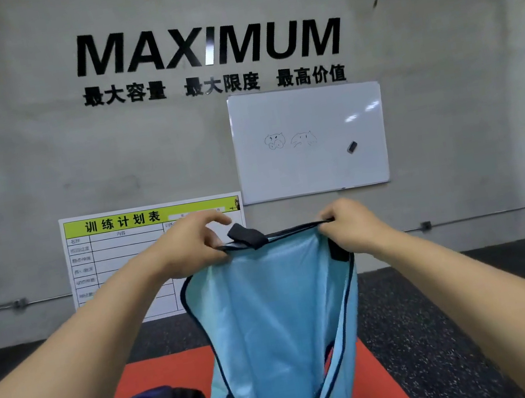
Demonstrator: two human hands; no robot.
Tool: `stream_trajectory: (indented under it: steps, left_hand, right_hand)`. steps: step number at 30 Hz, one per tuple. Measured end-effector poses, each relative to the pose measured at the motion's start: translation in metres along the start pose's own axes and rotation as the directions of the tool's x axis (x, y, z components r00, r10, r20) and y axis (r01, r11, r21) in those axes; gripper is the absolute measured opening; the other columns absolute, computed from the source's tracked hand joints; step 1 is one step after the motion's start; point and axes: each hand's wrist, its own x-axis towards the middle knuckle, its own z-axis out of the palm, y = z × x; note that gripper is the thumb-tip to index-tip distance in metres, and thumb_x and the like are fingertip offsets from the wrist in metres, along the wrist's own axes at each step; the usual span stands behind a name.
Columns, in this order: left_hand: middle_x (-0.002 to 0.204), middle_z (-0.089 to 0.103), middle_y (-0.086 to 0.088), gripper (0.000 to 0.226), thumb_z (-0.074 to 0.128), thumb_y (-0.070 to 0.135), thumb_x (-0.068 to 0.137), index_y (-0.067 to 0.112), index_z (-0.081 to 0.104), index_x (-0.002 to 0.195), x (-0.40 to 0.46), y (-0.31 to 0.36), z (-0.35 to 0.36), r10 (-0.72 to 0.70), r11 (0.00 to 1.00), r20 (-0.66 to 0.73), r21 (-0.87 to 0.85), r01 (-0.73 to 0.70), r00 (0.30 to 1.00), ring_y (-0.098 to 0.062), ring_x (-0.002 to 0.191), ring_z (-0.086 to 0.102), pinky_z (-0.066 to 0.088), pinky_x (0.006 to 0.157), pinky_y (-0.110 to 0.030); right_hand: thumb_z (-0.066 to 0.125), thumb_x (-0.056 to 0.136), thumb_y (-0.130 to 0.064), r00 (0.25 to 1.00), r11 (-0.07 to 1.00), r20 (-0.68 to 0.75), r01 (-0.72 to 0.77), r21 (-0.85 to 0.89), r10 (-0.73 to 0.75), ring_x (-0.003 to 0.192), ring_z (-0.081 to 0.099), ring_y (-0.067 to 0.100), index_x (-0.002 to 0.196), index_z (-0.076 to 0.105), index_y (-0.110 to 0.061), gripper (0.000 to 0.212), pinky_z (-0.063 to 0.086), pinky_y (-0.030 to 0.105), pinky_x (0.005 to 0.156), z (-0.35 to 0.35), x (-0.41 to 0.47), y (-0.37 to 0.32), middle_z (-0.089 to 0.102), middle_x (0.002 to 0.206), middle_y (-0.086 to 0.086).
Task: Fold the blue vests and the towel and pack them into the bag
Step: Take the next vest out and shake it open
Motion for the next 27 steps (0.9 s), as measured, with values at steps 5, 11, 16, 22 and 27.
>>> stream_trajectory:
  steps: [5,11,16,22,27]
  left_hand:
    - [0.081,0.07,0.005,0.054,0.077,0.013,0.086,0.032,0.054,0.131,-0.002,0.005,-0.006,0.03,0.977,-0.147,-0.206,-0.06,0.989,-0.014,0.074,0.063,0.051,0.077,-0.029]
    - [0.089,0.073,0.007,0.055,0.079,0.018,0.081,0.034,0.055,0.128,0.007,0.042,0.004,0.151,0.981,-0.166,-0.098,-0.168,0.975,-0.014,0.088,0.068,0.055,0.09,-0.036]
    - [0.087,0.07,0.006,0.05,0.076,0.015,0.082,0.035,0.056,0.124,0.01,0.054,-0.002,0.168,0.985,-0.154,0.048,-0.163,0.974,-0.012,0.085,0.065,0.055,0.081,-0.036]
    - [0.085,0.071,0.007,0.053,0.08,0.024,0.078,0.03,0.057,0.126,0.005,0.054,-0.01,0.171,0.979,-0.126,0.136,-0.154,0.977,-0.012,0.08,0.064,0.055,0.077,-0.039]
    - [0.084,0.071,0.008,0.057,0.083,0.028,0.074,0.032,0.057,0.125,0.004,0.055,-0.006,0.153,0.981,-0.134,0.138,-0.135,0.979,-0.001,0.069,0.056,0.039,0.057,-0.021]
  right_hand:
    - [0.062,0.085,-0.002,0.976,0.999,0.215,0.004,0.045,-0.013,0.084,0.07,0.022,0.088,0.075,-0.015,0.019,0.056,0.031,0.075,0.003,-0.006,-0.007,0.075,0.085,0.001]
    - [0.088,0.077,-0.022,0.878,0.861,0.409,0.009,0.509,-0.25,0.089,0.068,0.003,0.13,0.064,-0.025,0.058,0.049,0.019,0.089,0.023,-0.025,-0.061,0.072,0.09,-0.01]
    - [0.083,0.084,-0.028,0.887,0.836,0.366,0.038,0.548,-0.28,0.104,0.066,0.008,0.121,0.07,-0.026,0.039,0.044,0.032,0.09,0.016,-0.03,-0.091,0.075,0.113,-0.005]
    - [0.083,0.076,-0.023,0.905,0.884,0.345,0.067,0.462,-0.249,0.09,0.061,0.012,0.107,0.075,-0.021,0.033,0.049,0.038,0.093,0.013,-0.021,-0.091,0.072,0.095,0.004]
    - [0.063,0.085,-0.006,0.967,0.955,0.097,0.212,0.209,-0.236,0.053,0.045,0.01,0.077,0.074,-0.024,0.023,0.039,0.026,0.055,0.016,-0.018,-0.095,0.056,0.059,-0.008]
